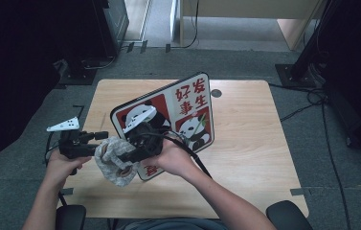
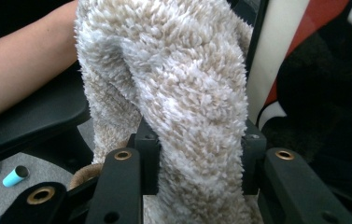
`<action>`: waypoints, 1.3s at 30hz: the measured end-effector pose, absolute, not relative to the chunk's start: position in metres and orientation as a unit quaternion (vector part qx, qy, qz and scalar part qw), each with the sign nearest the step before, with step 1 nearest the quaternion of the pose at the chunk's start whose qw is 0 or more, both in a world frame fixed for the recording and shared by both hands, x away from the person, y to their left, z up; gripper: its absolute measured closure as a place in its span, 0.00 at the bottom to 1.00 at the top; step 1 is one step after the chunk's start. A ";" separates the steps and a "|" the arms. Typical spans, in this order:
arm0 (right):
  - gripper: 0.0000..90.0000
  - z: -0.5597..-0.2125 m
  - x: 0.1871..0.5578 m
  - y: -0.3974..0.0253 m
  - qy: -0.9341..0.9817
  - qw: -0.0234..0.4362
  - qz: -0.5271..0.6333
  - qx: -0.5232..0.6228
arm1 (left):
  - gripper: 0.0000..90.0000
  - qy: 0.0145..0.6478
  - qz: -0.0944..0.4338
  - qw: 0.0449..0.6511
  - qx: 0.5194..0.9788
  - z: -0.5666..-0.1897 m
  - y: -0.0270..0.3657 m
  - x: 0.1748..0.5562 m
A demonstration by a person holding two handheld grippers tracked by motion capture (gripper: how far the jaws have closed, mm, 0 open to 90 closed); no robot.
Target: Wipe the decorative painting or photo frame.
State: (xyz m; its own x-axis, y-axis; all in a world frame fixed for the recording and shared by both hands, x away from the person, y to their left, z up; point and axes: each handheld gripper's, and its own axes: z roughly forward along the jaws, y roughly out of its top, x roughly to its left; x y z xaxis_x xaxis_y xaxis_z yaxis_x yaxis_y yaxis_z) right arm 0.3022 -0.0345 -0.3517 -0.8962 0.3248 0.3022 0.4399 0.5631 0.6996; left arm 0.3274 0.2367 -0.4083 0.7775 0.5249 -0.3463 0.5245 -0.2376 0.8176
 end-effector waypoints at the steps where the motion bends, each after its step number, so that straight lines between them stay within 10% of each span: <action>1: 0.70 -0.353 0.302 -0.035 -0.882 0.068 -0.415 -0.215 | 0.42 0.333 0.000 0.519 0.787 -0.408 0.237 0.327; 39: 0.70 -0.413 0.288 -0.055 -0.883 0.084 -0.407 -0.219 | 0.49 0.307 0.003 0.527 0.792 -0.396 0.228 0.319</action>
